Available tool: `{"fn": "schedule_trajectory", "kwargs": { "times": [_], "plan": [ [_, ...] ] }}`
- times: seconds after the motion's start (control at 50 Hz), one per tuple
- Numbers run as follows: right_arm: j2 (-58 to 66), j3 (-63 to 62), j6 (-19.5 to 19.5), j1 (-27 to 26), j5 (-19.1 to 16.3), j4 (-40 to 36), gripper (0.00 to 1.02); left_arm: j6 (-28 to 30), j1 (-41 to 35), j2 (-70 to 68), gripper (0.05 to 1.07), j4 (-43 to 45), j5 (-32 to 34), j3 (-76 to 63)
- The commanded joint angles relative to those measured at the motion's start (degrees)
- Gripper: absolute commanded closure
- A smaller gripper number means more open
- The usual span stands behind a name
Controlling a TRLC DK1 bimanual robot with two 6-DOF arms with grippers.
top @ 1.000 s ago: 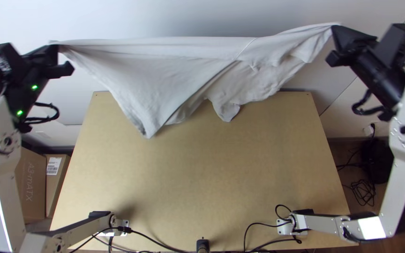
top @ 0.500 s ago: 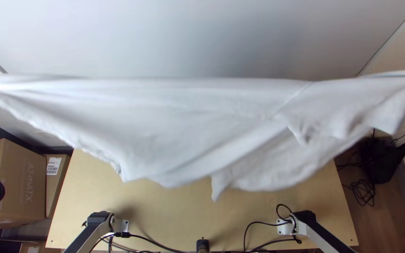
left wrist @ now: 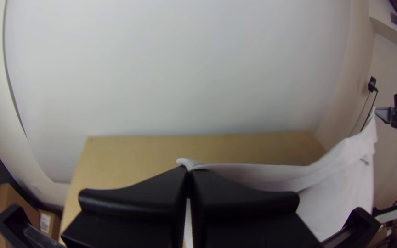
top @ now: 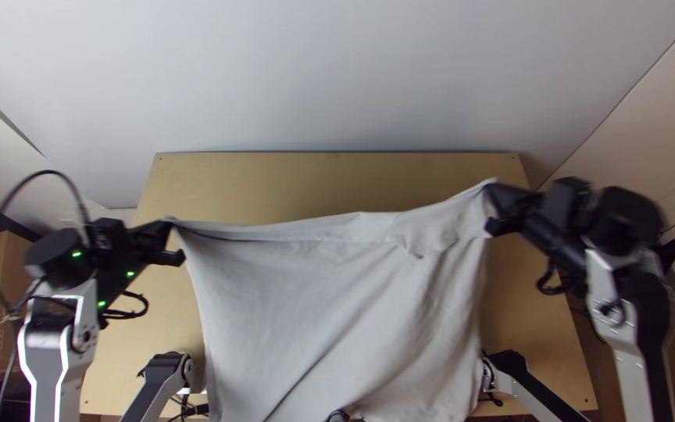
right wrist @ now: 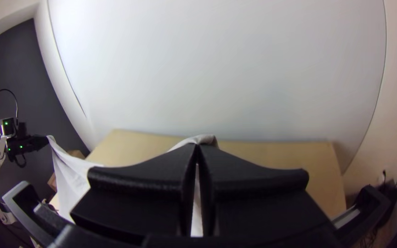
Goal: Fold the t-shirt
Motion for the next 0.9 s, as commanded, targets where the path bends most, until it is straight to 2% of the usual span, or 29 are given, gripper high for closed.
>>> {"fn": "schedule_trajectory", "kwargs": {
  "times": [0.0,0.12,0.18,0.36,0.42,0.6,0.88],
  "plan": [
    [-0.72,-10.29,2.46,-0.4,0.68,5.66,1.0,1.48,2.09,1.91,1.04,5.79,2.75,-6.56],
    [2.09,-18.82,4.22,-0.4,0.41,14.01,1.0,0.95,4.73,11.32,1.04,12.21,6.97,-9.64],
    [4.9,-21.1,4.49,-0.31,0.41,18.06,1.0,0.34,5.43,17.3,1.04,16.08,7.06,-9.47],
    [16.77,-21.98,5.89,-0.49,0.33,28.25,1.0,-0.45,5.78,33.03,1.04,26.09,7.68,-7.36],
    [21.07,-21.19,5.89,-0.75,0.33,31.5,1.0,-0.54,5.78,38.57,1.04,26.89,7.68,-4.98],
    [34.08,-15.21,5.54,-1.63,0.41,35.81,1.0,-0.8,6.05,53.42,1.04,28.03,7.5,4.25],
    [50.96,1.22,5.45,-4.0,0.41,35.9,1.0,-1.86,6.14,69.94,1.04,27.15,7.24,21.91]
  ]
}}
